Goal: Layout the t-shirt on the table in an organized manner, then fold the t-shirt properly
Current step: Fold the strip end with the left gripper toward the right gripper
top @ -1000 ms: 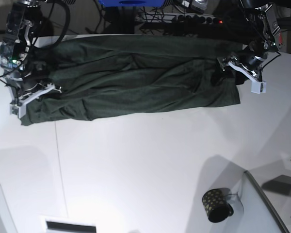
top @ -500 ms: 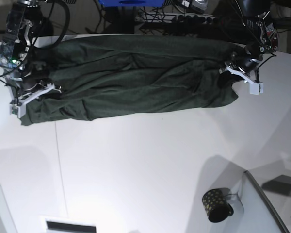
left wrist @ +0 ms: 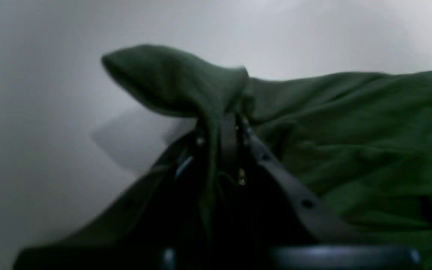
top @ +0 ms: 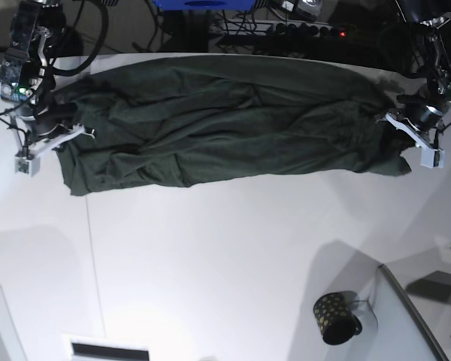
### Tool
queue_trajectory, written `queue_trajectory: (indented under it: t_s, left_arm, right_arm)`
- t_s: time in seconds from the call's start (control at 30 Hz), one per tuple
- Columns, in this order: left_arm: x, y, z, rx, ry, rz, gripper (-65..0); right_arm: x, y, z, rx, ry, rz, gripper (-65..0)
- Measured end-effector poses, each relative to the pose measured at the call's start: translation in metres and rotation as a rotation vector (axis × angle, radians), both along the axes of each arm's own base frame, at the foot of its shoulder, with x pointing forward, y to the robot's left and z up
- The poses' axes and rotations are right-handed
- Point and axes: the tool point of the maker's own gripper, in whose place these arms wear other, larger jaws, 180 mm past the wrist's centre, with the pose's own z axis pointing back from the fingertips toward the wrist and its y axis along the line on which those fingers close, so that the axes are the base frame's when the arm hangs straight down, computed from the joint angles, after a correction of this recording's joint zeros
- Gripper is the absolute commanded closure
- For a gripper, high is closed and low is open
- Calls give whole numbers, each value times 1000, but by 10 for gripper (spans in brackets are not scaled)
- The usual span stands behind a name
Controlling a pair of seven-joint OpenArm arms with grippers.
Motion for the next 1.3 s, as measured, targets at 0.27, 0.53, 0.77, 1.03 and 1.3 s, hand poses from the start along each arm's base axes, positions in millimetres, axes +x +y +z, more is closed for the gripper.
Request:
queue_trajectory:
  t_s: [0.27,0.53,0.77,1.03,1.3]
  left_arm:
    - [-23,-79,15,-28,-38,-120,0]
    - [-23,-166,15,-142,-35,-262,0]
    - [-7,-231,12,-226,-24,-358,0]
    - [1,-279,-6,-300,28,-431,0]
    - [0,-290,-22,-323,79,-444,0]
  right_arm:
    - [0,0,0,0,-1,0,-9]
    - [1,0,1,-1,-3,0,-9]
    - [0,-2,1,-3,-3,-5,-9]
    - [0,-2,1,-3,-2,-6,-9]
    - [0,-3,1,-3,-3,-7,-9]
